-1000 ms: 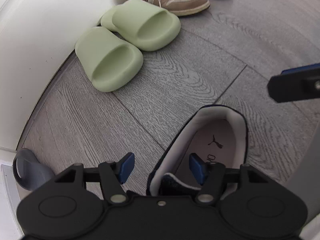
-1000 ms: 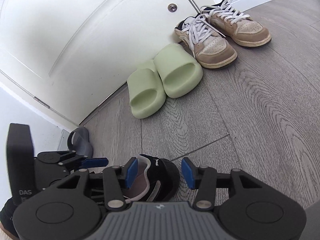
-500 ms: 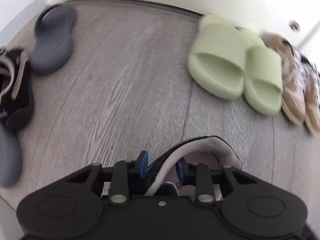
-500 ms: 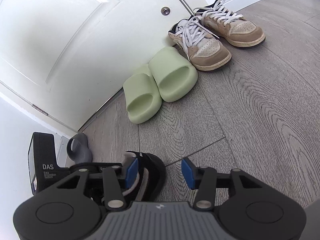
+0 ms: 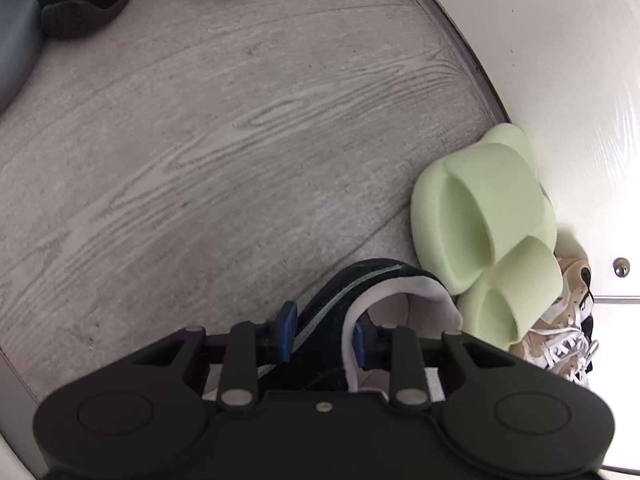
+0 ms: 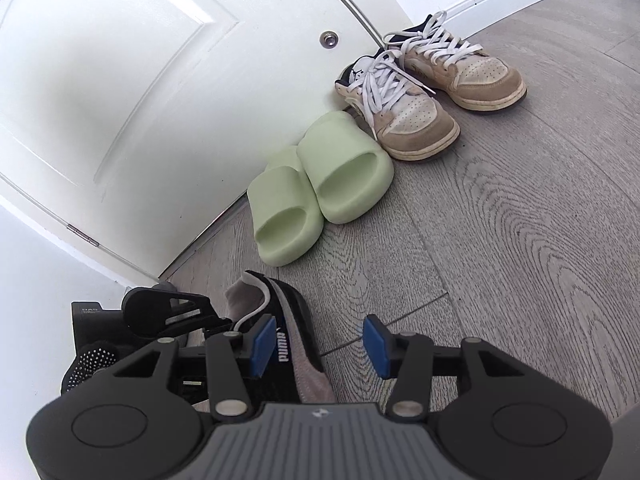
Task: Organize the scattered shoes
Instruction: 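Carry the black sneaker toward the slides with the left tool, then grasp the black sneaker with the right tool while the left tool releases it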
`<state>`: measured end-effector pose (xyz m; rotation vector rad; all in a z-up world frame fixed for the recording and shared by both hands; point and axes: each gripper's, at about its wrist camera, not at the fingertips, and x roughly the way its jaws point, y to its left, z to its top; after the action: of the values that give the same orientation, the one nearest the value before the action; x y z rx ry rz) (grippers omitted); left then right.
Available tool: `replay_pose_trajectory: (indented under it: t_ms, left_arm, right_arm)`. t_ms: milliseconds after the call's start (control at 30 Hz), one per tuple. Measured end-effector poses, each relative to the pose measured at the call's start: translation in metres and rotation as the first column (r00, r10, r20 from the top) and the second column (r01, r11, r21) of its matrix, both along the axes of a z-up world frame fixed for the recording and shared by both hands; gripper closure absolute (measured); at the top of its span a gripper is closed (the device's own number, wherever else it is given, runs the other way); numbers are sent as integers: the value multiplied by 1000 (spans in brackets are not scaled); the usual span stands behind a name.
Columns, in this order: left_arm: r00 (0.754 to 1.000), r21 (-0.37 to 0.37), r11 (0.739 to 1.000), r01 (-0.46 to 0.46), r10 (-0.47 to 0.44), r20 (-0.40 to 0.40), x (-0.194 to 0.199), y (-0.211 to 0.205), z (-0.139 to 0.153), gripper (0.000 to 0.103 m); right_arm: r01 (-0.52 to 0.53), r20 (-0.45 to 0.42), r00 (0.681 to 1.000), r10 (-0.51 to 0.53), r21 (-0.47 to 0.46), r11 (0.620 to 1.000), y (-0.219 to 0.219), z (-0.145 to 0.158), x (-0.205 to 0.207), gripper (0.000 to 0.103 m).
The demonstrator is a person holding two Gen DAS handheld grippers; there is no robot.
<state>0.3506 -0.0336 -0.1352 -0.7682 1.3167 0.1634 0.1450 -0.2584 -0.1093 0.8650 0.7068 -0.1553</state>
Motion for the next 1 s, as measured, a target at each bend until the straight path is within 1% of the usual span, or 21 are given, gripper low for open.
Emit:
replay_pose_trajectory:
  t_ms: [100,167,200,233,267,333,367,400,433,500,567,600,667,700,733,767,800,867,933,1000]
  left_arm:
    - [995,13,996,90,-90,45,-2,-15,2,72]
    - [988,10,990,139,-139,60,-3,-13,2,69]
    - [985,4,987,162,-162,62,-3,-11,2,61]
    - [981,-11,983,185,-184,59,-3,-9,2,58]
    - [976,-30,977,209,-207,63,-4,-4,3,58]
    - [967,-40,969,243,-238,93,-5,4,6,55]
    - [958,-30,964,265,-260,122,-7,8,12,45]
    - [949,-9,960,280,-275,153,-10,13,19,41]
    - [940,20,958,287,-286,185,-14,17,26,41]
    - [914,80,948,309,-319,252,-20,26,41,41]
    - [886,138,937,320,-348,308,-27,39,56,41]
    - [875,167,934,317,-356,328,-30,45,60,41]
    - [860,230,924,305,-371,350,-38,57,66,41]
    - [854,278,914,297,-385,352,-43,62,67,41]
    - [847,321,901,293,-400,350,-43,65,65,41]
    - [841,357,888,291,-415,347,-42,69,61,41]
    - [838,390,875,287,-427,341,-43,72,59,41]
    - [843,437,859,268,-429,326,-42,75,55,41]
    - [843,441,856,269,-431,323,-37,73,51,41]
    - [824,459,840,289,-462,327,-37,66,51,41]
  right_arm:
    - [13,-3,1000,-13,6,1000,-4,-1,0,53]
    - [17,-9,1000,-17,6,1000,-7,-1,-1,53]
    - [19,-13,1000,-19,8,1000,-8,-2,-1,52]
    - [20,-17,1000,-20,10,1000,-9,-2,0,48]
    - [19,-20,1000,-19,10,1000,-10,-2,1,45]
    - [2,-30,1000,-2,-4,1000,-10,0,5,34]
    - [-16,-32,999,15,-18,1000,-10,2,9,32]
    - [-34,-34,999,33,-34,999,-9,3,13,26]
    - [-57,-37,998,55,-55,997,-7,5,20,22]
    - [-139,-44,990,135,-123,983,-3,10,37,21]
    - [-189,-45,982,184,-203,961,4,13,53,21]
    - [-210,-48,978,204,-222,952,7,15,63,21]
    - [-300,-78,954,290,-276,913,19,15,100,21]
    - [-329,-97,944,315,-293,898,24,15,113,22]
    - [-381,-142,925,353,-340,860,33,10,132,22]
    - [-407,-174,913,368,-371,834,40,6,143,22]
    - [-418,-190,908,373,-384,823,43,2,149,23]
    - [-444,-225,895,385,-391,806,47,-5,161,28]
    - [-471,-253,881,400,-374,799,48,-13,168,46]
    - [-489,-269,869,414,-343,802,44,-22,170,58]
